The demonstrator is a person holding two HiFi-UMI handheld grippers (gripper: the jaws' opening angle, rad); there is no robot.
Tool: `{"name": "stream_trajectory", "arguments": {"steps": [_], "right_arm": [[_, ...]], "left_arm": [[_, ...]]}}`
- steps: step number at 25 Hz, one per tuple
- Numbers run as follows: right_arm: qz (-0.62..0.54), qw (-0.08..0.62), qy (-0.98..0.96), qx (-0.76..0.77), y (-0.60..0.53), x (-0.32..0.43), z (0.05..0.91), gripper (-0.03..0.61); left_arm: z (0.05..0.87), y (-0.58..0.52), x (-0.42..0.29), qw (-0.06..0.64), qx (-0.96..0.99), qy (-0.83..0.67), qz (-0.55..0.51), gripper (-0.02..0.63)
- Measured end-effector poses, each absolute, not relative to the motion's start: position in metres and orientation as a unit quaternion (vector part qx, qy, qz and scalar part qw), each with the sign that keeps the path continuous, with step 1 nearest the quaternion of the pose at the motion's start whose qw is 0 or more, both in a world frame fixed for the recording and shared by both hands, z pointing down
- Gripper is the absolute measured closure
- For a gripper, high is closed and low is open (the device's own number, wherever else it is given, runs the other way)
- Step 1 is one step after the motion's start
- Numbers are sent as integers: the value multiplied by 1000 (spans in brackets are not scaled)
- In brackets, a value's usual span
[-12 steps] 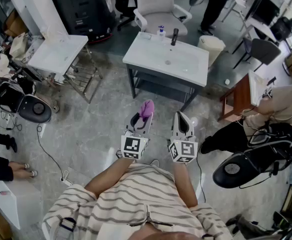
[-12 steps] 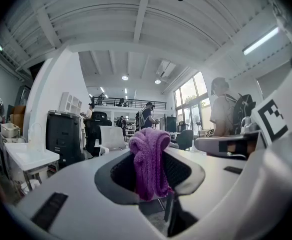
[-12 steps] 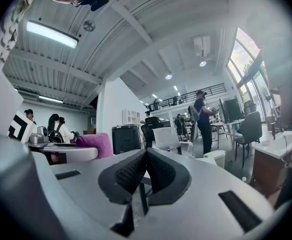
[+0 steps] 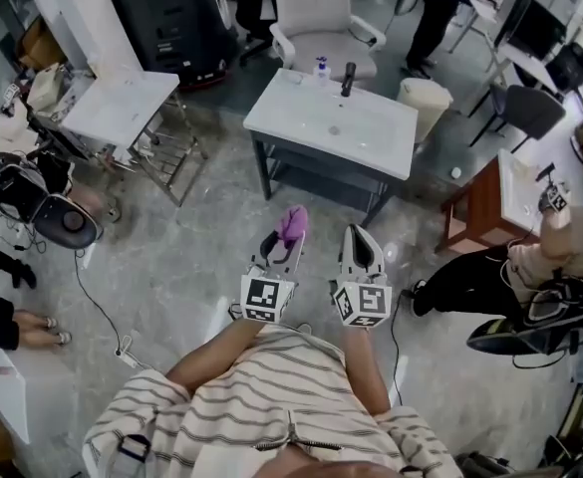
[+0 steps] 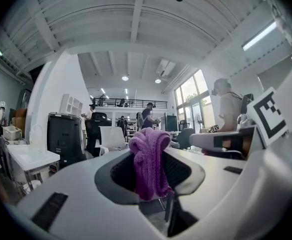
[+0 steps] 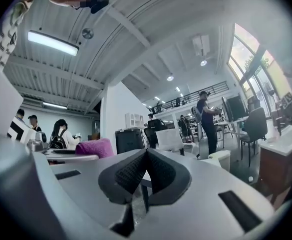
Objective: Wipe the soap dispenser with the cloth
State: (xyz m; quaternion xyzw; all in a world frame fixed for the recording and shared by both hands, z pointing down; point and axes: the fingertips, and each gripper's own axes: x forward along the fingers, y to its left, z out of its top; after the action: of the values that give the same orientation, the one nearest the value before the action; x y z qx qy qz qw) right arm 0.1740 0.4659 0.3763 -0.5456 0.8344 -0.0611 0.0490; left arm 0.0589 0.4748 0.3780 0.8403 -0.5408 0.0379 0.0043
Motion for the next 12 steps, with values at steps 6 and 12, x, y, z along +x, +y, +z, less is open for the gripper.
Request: {"name": "stream_trajectory", "arguments": {"steps": [6, 12], "right_arm": [[-61, 42, 845, -529, 461, 178, 385, 572], [-65, 39, 847, -526, 427, 180, 396, 572]], "left_arm": [[393, 475, 72, 15, 835, -548, 47, 482], [406, 442, 72, 18, 831, -554, 46, 483]]}}
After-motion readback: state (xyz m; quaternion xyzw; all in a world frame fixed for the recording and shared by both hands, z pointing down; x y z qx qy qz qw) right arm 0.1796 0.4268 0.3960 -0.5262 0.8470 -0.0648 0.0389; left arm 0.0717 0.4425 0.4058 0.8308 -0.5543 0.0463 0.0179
